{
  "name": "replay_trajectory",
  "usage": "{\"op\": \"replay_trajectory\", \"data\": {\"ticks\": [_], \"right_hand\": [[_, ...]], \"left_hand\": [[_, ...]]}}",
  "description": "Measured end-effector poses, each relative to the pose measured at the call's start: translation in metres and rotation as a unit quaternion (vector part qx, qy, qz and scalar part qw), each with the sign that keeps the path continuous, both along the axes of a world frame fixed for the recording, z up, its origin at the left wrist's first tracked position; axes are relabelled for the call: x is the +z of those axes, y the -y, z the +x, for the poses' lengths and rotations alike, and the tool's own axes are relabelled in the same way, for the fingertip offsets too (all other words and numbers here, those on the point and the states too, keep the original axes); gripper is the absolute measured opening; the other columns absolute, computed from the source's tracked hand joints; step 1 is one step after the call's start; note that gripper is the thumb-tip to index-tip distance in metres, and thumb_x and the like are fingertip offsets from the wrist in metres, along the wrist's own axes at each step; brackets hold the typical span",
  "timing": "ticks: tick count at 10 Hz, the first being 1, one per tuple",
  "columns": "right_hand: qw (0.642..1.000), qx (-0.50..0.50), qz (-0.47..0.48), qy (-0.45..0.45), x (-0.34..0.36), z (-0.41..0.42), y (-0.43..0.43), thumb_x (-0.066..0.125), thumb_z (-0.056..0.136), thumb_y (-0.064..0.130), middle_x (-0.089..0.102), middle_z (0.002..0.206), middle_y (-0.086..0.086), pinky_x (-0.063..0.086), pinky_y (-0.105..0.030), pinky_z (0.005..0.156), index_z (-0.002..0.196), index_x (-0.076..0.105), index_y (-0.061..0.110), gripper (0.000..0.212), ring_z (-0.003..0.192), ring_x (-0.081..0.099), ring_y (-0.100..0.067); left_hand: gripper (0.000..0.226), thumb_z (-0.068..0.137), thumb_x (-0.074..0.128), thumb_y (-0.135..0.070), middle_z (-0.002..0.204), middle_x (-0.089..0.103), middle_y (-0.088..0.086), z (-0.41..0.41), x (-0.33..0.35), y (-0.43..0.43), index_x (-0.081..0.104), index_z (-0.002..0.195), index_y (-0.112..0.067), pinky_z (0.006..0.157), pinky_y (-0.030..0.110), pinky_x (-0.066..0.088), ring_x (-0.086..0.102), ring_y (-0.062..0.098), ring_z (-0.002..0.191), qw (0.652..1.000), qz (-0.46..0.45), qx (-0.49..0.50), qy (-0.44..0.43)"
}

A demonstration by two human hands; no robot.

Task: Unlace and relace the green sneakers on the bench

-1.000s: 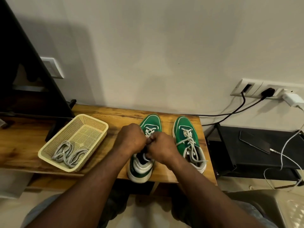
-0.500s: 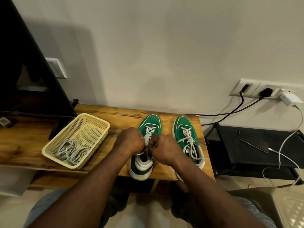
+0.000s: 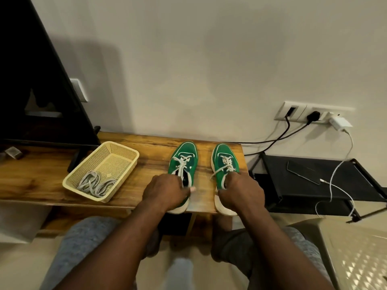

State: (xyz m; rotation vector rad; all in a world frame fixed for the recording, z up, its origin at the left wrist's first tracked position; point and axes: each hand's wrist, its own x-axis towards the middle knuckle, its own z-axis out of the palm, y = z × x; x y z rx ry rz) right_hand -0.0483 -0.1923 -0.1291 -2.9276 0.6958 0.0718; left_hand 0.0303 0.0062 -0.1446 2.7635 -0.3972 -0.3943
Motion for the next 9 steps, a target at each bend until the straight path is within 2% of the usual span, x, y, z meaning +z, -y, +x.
{"op": "replay_trajectory", "data": {"ticks": [1, 2, 3, 4, 7, 8, 9], "right_hand": [[0.997, -0.011, 0.007, -0.081, -0.007, -0.015, 0.005, 0.081, 0.081, 0.048, 0.069, 0.119, -0.001, 0.061, -0.041, 0.084, 0.128, 0.064, 0.026, 0.055, 0.104, 0.068, -0.023], [0.998, 0.006, 0.008, -0.063, -0.013, -0.015, -0.002, 0.074, 0.089, 0.033, 0.07, 0.119, -0.005, 0.06, -0.039, 0.085, 0.134, 0.065, 0.026, 0.046, 0.106, 0.069, -0.027], [0.999, 0.012, 0.025, -0.035, -0.015, -0.012, -0.014, 0.073, 0.089, 0.031, 0.073, 0.115, -0.008, 0.058, -0.036, 0.082, 0.127, 0.07, 0.025, 0.039, 0.103, 0.07, -0.029], [0.999, 0.023, 0.029, -0.017, -0.018, -0.011, -0.025, 0.072, 0.088, 0.027, 0.075, 0.112, -0.007, 0.059, -0.036, 0.083, 0.121, 0.071, 0.025, 0.034, 0.102, 0.071, -0.03], [0.998, 0.045, 0.039, 0.011, -0.03, -0.01, -0.027, 0.071, 0.089, 0.018, 0.073, 0.119, -0.004, 0.06, -0.037, 0.088, 0.131, 0.067, 0.026, 0.043, 0.107, 0.07, -0.027], [0.997, 0.046, 0.054, 0.022, -0.03, -0.009, -0.028, 0.071, 0.09, 0.018, 0.071, 0.121, -0.002, 0.058, -0.037, 0.086, 0.131, 0.066, 0.025, 0.042, 0.107, 0.068, -0.027], [0.995, 0.053, 0.065, 0.049, -0.028, -0.013, -0.032, 0.071, 0.09, 0.024, 0.064, 0.129, -0.002, 0.057, -0.038, 0.087, 0.136, 0.061, 0.024, 0.046, 0.11, 0.066, -0.027]], "left_hand": [[0.029, 0.085, 0.081, -0.045, 0.104, 0.073, 0.0, -0.015, -0.001, -0.002, 0.076, 0.107, -0.027, 0.079, 0.034, 0.057, 0.068, 0.023, 0.095, 0.999, 0.022, -0.031, -0.013], [0.026, 0.09, 0.078, -0.035, 0.11, 0.074, 0.002, -0.022, 0.004, 0.001, 0.076, 0.115, -0.029, 0.085, 0.035, 0.059, 0.069, 0.024, 0.101, 0.999, 0.026, -0.032, 0.012], [0.031, 0.091, 0.078, -0.037, 0.118, 0.073, 0.002, -0.029, 0.006, 0.006, 0.075, 0.121, -0.029, 0.088, 0.033, 0.057, 0.068, 0.025, 0.108, 0.999, 0.013, -0.045, 0.012], [0.028, 0.091, 0.077, -0.038, 0.116, 0.074, 0.002, -0.034, 0.003, 0.01, 0.075, 0.118, -0.029, 0.085, 0.033, 0.056, 0.069, 0.025, 0.106, 0.999, 0.008, -0.041, 0.031], [0.026, 0.092, 0.077, -0.033, 0.11, 0.074, 0.0, -0.032, -0.006, 0.007, 0.076, 0.118, -0.029, 0.083, 0.034, 0.058, 0.069, 0.02, 0.098, 0.998, 0.001, -0.035, 0.044], [0.027, 0.09, 0.078, -0.034, 0.108, 0.074, -0.002, -0.033, -0.006, 0.007, 0.076, 0.117, -0.029, 0.082, 0.036, 0.06, 0.069, 0.02, 0.096, 0.998, 0.001, -0.038, 0.042], [0.03, 0.091, 0.076, -0.037, 0.115, 0.069, -0.002, -0.036, 0.001, 0.009, 0.073, 0.12, -0.028, 0.082, 0.038, 0.058, 0.068, 0.022, 0.099, 0.996, 0.002, -0.043, 0.077]]}}
